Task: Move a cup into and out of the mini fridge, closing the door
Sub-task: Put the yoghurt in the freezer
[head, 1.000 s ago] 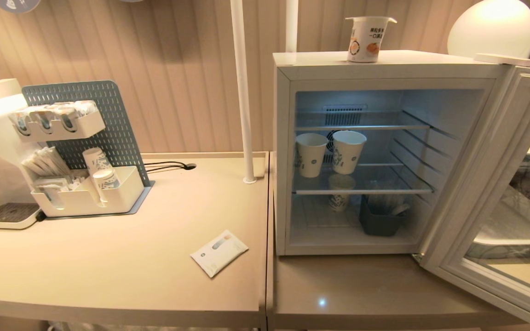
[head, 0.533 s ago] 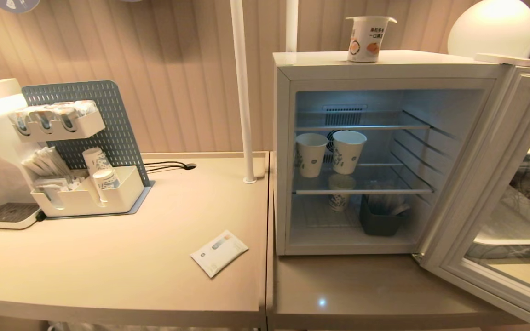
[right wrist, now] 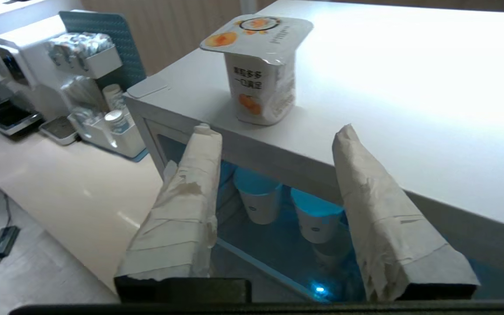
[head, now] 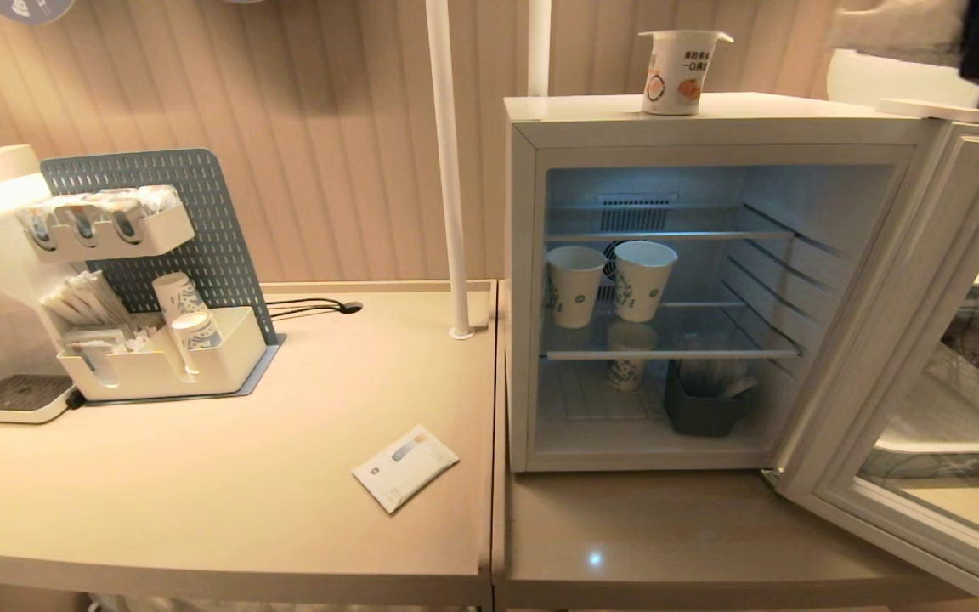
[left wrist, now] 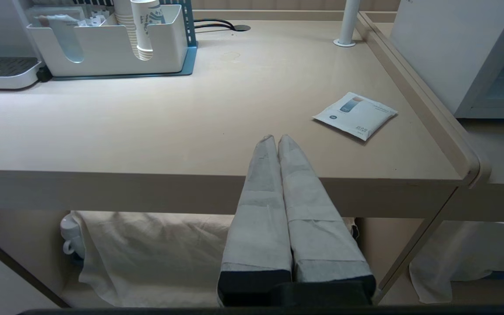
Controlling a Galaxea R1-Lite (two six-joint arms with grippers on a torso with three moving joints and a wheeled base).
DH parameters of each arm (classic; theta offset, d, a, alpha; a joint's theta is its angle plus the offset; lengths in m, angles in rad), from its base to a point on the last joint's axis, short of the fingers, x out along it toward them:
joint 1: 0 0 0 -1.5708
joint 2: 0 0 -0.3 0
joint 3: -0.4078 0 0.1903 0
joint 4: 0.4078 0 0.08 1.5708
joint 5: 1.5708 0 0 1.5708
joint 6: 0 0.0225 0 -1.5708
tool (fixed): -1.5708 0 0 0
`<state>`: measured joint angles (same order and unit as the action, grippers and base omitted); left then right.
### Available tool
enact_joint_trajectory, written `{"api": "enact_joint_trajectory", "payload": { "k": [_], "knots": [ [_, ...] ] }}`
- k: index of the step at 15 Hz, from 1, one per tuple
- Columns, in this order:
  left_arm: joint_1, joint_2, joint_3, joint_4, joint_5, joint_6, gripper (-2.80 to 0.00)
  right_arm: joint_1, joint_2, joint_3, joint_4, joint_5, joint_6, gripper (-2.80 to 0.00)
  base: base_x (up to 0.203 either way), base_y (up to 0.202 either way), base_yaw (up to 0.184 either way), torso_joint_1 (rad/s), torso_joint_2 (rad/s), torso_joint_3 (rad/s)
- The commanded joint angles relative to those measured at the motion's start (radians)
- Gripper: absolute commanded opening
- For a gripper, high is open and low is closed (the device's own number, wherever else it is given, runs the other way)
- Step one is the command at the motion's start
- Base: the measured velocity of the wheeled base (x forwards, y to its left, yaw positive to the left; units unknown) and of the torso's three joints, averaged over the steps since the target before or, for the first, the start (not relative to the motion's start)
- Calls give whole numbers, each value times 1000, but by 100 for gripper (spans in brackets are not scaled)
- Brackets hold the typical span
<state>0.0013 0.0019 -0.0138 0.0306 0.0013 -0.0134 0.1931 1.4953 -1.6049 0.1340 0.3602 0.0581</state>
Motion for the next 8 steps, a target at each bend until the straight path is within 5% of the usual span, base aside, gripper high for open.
{"api": "enact_joint_trajectory", "payload": {
  "k": [1, 8],
  "knots": [
    [0, 0, 0, 0, 0, 0, -280, 35, 179, -130, 21, 28, 2, 0, 0, 0, 0, 0, 0, 0],
    [0, 0, 0, -5, 0, -5, -280, 81, 411, -339, 28, -14, 8, 0, 0, 0, 0, 0, 0, 0]
  ]
}}
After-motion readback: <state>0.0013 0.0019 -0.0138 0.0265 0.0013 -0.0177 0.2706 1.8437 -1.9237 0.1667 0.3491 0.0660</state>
